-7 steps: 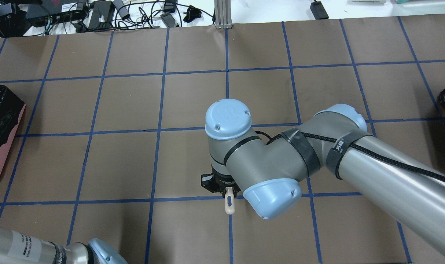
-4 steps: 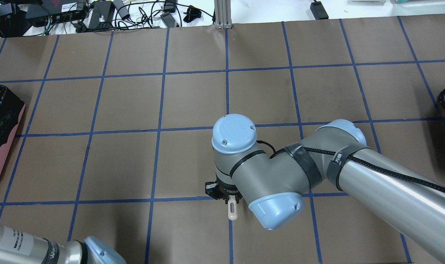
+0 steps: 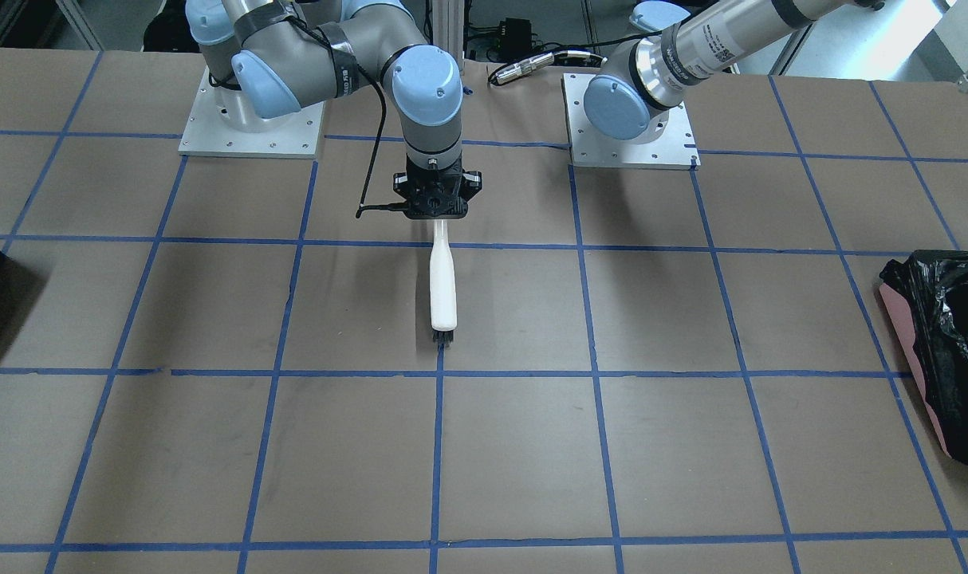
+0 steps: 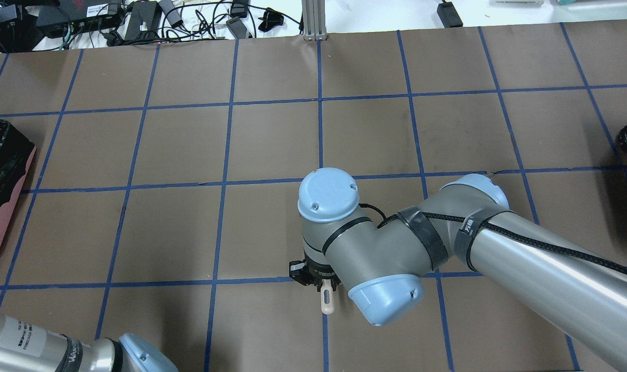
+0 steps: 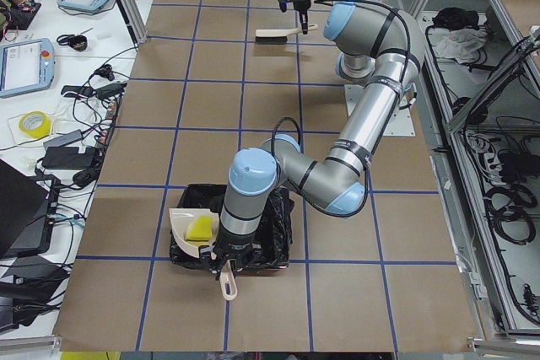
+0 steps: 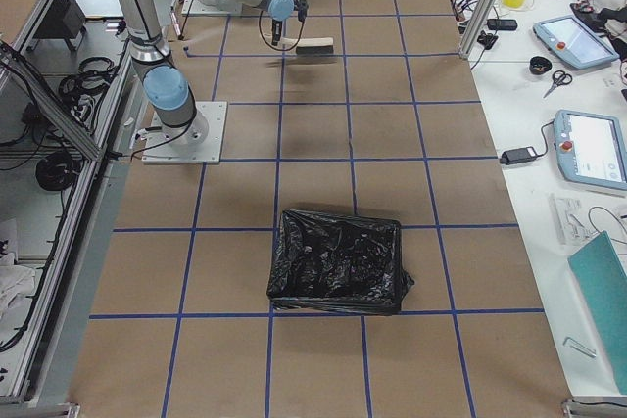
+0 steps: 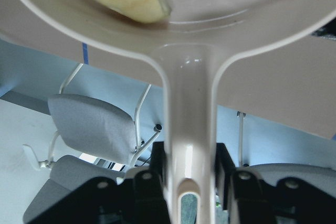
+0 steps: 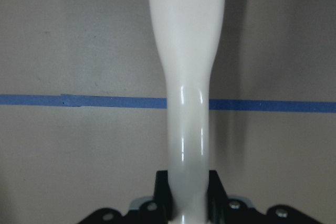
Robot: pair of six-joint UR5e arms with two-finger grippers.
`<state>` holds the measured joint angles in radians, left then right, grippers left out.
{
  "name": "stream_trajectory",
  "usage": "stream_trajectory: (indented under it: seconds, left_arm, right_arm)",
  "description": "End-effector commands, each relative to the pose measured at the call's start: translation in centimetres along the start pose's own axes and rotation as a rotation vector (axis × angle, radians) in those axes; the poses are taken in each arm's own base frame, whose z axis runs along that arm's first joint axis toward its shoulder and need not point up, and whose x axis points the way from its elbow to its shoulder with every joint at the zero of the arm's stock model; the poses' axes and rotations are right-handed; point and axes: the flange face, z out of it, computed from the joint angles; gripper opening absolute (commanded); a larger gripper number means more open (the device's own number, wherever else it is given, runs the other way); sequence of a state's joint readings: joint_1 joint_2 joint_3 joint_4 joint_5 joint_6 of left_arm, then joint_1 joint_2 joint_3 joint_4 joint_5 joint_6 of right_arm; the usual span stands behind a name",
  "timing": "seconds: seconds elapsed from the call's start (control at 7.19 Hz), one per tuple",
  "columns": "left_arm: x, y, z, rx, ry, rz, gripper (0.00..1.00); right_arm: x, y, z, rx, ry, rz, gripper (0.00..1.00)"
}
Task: Sweep and dump trash in nearest bin
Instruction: 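Tip the dustpan over the black bin with the left gripper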
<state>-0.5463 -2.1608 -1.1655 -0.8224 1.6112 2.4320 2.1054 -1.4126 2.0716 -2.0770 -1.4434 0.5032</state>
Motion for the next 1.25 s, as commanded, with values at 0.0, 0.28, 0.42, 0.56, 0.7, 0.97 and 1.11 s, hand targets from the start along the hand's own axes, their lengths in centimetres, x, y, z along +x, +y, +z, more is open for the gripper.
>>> stream_trajectory:
  seconds: [0.0, 0.28, 0.42, 0.56, 0.7, 0.97, 1.11]
  left_arm:
    - [-0.2, -1.3, -0.6, -0.086, -0.037, 0.127, 0.00]
    - [-0.3, -1.3, -0.5, -0.108, -0.050, 0.170, 0.00]
    - [-0.4, -1.1, -0.7, -0.128, -0.066, 0.168, 0.00]
    - [-0.6, -1.0, -1.2, -0.146, -0.081, 0.168, 0.00]
    - [-1.0, -0.9, -2.3, -0.154, -0.096, 0.171, 0.00]
    - [-2.7, -2.0, -6.4, -0.151, -0.121, 0.172, 0.00]
    - [-3.7, -3.8, -9.0, -0.055, -0.113, 0.109, 0.00]
  right_arm:
    - [-0.1, -0.3, 0.5, -0.004, 0.006, -0.001, 0.00]
    - [-0.1, -0.3, 0.5, -0.004, 0.007, 0.000, 0.35]
    - [0.0, -0.3, 0.5, -0.003, 0.009, -0.001, 0.54]
    - [-0.1, -0.3, 0.4, -0.001, 0.009, -0.002, 0.74]
    - [-0.1, -0.3, 0.4, -0.001, 0.009, -0.002, 1.00]
    - [-0.1, -0.4, 0.2, 0.003, 0.007, -0.004, 1.00]
    - [-0.2, -0.5, 0.1, 0.007, 0.005, -0.004, 1.00]
